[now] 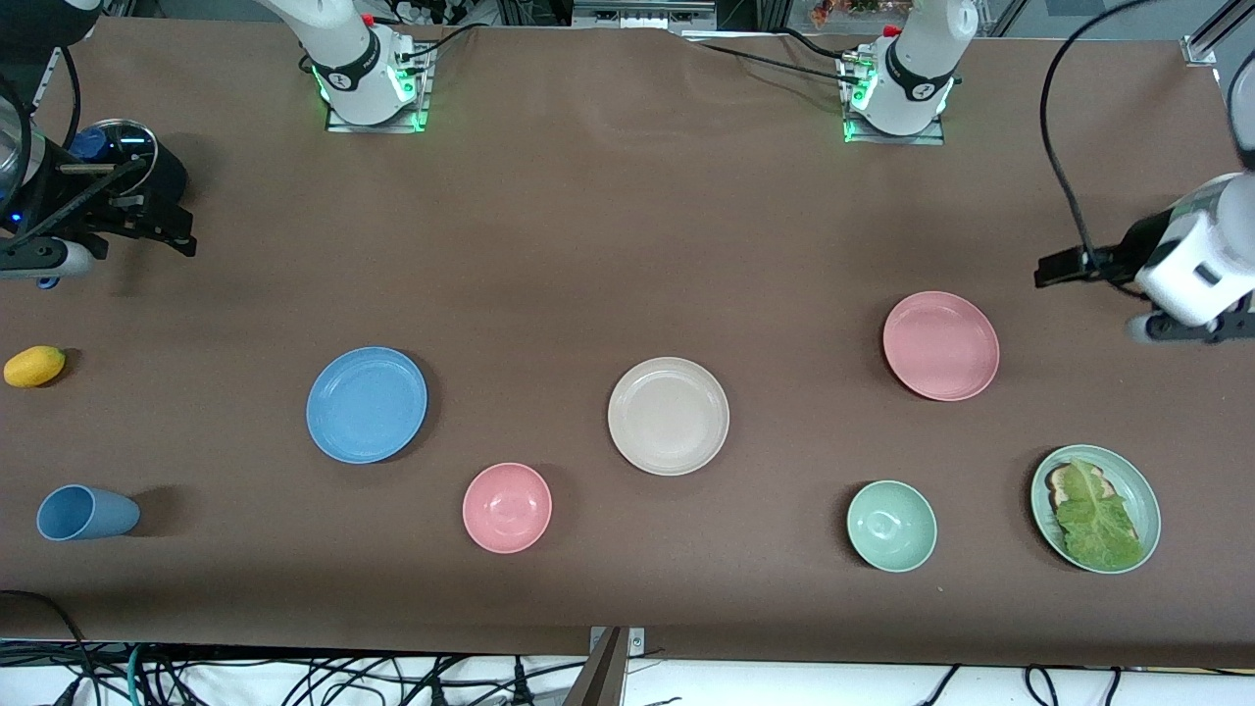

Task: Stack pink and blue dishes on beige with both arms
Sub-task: 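Move the left gripper toward the rim of the pink plate, then grasp the pink plate rim with the left gripper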

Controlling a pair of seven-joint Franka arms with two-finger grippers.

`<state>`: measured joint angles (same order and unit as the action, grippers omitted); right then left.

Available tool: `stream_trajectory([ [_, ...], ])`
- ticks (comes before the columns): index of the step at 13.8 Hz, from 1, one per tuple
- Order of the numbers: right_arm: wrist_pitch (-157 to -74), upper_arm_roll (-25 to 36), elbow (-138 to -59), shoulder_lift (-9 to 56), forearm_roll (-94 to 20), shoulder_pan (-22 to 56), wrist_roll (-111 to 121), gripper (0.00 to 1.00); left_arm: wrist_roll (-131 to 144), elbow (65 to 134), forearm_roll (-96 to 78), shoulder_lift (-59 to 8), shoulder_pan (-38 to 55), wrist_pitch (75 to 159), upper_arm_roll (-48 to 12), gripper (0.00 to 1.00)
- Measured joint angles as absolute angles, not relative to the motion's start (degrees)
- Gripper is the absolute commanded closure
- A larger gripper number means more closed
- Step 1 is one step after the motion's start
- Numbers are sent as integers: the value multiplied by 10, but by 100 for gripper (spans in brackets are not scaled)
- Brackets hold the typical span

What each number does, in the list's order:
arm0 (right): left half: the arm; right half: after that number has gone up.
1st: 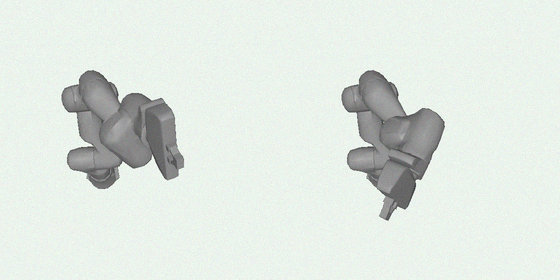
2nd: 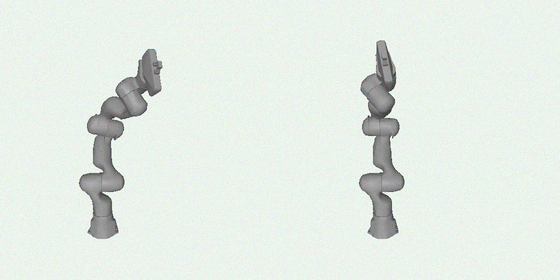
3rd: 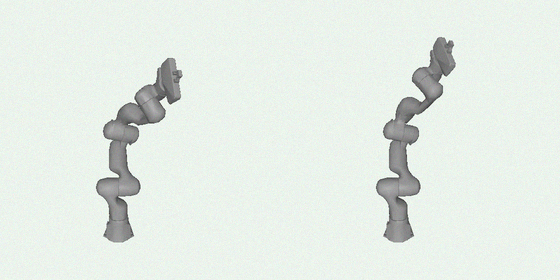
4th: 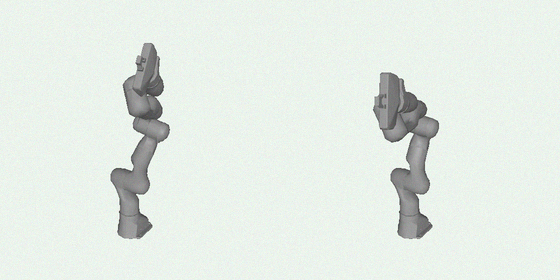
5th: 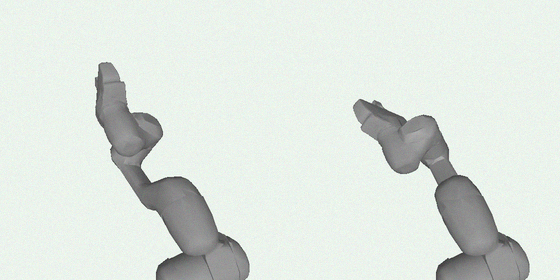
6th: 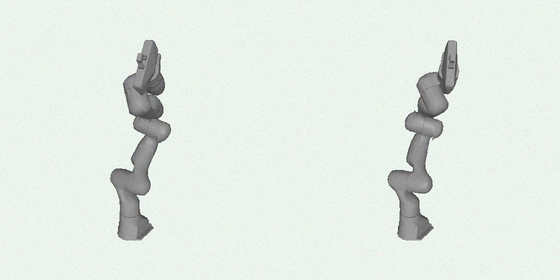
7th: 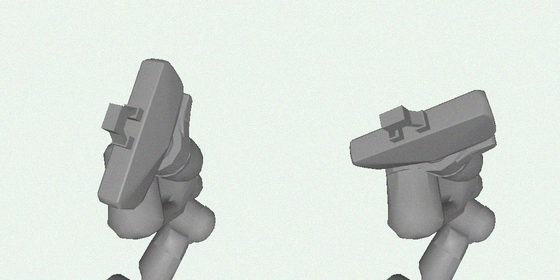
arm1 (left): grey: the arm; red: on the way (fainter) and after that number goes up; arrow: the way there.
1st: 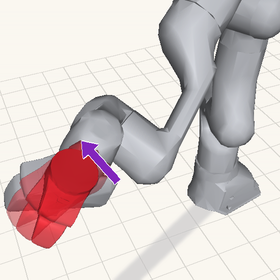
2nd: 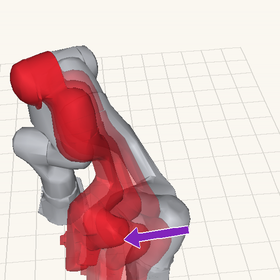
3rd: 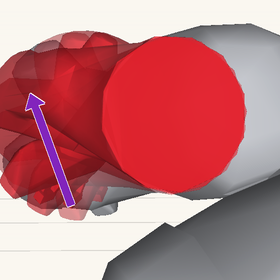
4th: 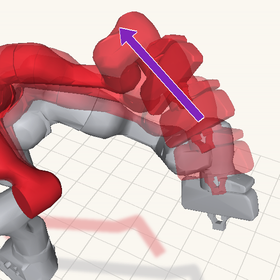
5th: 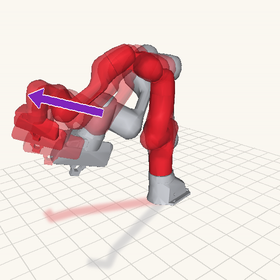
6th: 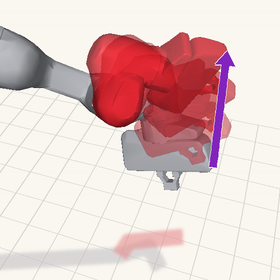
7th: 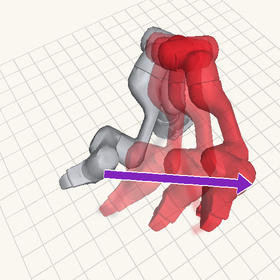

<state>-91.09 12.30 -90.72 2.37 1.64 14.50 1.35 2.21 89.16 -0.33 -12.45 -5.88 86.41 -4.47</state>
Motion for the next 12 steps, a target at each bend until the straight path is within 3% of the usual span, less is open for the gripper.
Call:
stream_trajectory([
  [5,-911,123,-907,24,16,145,13,0,22,856,-3,-221,-55,873,-47,0],
  [12,-911,123,-907,24,16,145,12,0,7,853,-3,-315,-66,949,-47,0],
])
